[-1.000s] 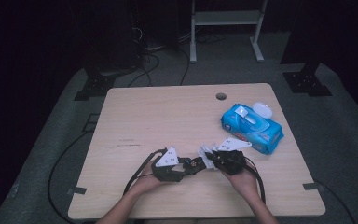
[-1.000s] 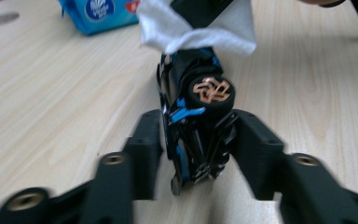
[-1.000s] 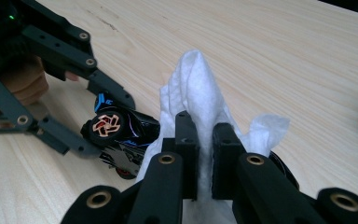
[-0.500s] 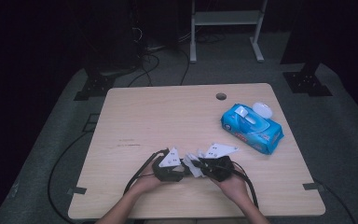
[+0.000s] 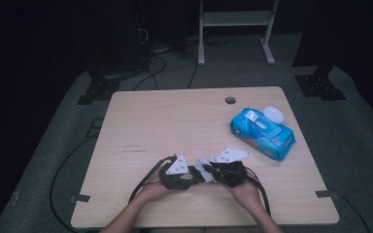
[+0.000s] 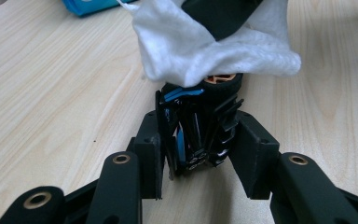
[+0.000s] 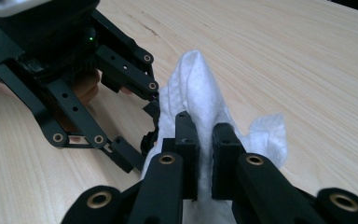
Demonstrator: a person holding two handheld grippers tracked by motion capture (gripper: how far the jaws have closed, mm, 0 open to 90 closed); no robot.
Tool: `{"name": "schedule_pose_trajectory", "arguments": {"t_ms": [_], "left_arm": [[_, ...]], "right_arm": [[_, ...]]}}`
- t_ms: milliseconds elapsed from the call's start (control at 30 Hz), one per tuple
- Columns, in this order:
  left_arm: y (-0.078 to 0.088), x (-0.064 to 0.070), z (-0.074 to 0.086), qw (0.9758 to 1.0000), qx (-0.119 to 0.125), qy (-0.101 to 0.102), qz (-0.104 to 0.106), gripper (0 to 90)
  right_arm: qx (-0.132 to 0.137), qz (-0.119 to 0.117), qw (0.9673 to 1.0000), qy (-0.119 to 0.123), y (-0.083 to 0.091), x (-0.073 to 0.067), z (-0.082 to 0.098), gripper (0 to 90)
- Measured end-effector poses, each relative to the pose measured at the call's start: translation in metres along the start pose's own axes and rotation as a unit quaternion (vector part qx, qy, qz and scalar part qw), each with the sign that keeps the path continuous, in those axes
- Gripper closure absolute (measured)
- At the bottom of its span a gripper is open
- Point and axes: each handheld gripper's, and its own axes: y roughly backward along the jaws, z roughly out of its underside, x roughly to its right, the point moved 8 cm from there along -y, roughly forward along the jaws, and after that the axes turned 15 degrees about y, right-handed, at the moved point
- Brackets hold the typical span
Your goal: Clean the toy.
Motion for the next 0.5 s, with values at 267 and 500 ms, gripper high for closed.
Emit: {"name": "schedule_pose_trajectory", "arguments": {"t_ms": [267,500], "left_arm": [[-0.001,0.002,0.0,1.0,0.0,-0.005,0.001,57.8],[-0.001,0.002,-0.001,1.0,0.0,-0.009,-0.002,59.0]], "right_arm": [[-0.015,0.058,0.9977,-0.031,0.022,0.038,0.023,83.8],[-0.009,0.046,0.9985,-0.028,0.021,0.031,0.022,83.6]]}}
